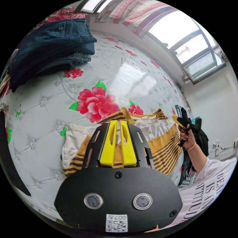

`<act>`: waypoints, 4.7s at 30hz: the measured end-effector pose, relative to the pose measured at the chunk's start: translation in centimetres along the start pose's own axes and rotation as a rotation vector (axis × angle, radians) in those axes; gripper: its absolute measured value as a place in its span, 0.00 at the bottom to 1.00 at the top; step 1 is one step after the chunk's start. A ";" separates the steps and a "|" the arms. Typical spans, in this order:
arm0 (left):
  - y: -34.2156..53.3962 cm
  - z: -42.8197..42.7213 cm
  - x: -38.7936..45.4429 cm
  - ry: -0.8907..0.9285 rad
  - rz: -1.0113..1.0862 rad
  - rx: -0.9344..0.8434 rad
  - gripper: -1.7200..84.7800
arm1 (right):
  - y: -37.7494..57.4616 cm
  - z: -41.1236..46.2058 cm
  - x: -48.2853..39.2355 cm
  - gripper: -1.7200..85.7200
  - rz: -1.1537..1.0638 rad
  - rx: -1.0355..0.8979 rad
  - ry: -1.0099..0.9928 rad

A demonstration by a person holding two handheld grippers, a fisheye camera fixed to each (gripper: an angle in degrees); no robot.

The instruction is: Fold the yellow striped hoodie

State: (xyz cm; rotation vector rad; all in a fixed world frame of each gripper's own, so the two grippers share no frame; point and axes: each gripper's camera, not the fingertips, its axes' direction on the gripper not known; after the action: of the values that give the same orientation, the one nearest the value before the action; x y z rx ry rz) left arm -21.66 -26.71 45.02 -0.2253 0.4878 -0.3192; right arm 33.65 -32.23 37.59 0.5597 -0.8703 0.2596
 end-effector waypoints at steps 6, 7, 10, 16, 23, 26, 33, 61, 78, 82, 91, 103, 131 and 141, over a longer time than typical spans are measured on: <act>10.7 -3.4 6.1 -0.147 0.111 -0.012 0.07 | 17.5 -14.7 3.3 0.07 0.402 0.155 0.189; 11.4 -3.5 6.7 -0.144 0.118 -0.017 0.07 | 19.0 -15.2 3.6 0.08 0.441 0.148 0.187; 13.9 -2.7 9.4 -0.108 0.167 -0.048 0.11 | 23.3 -15.5 5.6 0.09 0.580 0.129 0.089; 14.6 -1.6 11.9 -0.043 0.141 0.003 0.11 | 23.7 -12.3 8.3 0.09 0.728 0.303 -0.125; 14.3 6.7 15.9 -0.069 0.284 -0.145 0.11 | 21.2 -12.3 6.0 0.03 0.666 0.310 -0.115; 13.8 6.4 14.9 -0.015 0.228 -0.136 0.11 | 17.4 -14.3 -0.2 0.02 0.409 0.294 -0.143; 18.0 -0.7 9.0 0.059 0.091 0.008 0.09 | 9.5 -7.8 -25.3 0.02 -0.405 -0.023 -0.089; 23.4 -3.6 -14.6 0.553 -0.445 0.046 0.21 | 27.0 15.5 -38.7 0.09 -0.863 -0.439 0.316; 26.4 -6.6 -16.0 0.572 -0.512 0.089 0.16 | 19.0 8.5 -32.8 0.14 -0.513 -0.396 0.081; 26.5 -6.1 -16.7 0.579 -0.526 0.103 0.21 | 14.5 9.7 -24.7 0.15 -0.176 -0.431 -0.022; 23.2 -3.0 -16.4 0.536 -0.507 0.029 0.14 | 12.0 15.8 -13.2 0.15 0.236 -0.581 -0.263; 25.2 -3.8 -15.6 0.487 -0.466 -0.006 0.12 | 11.8 12.7 -8.8 0.12 0.273 -0.576 -0.279; 10.3 2.7 -14.0 0.645 -0.342 0.047 0.06 | -5.5 14.6 -2.7 0.09 0.229 -0.414 -0.334; 22.3 -11.3 -16.9 0.697 -0.517 0.347 0.05 | -9.5 19.5 -20.1 0.08 -0.034 -0.713 -0.514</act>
State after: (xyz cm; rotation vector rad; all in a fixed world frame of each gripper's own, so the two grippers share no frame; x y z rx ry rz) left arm -35.83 -1.65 36.04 0.1164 1.0495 -0.9945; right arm 12.56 -50.87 28.56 -0.0393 -1.3618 -0.2425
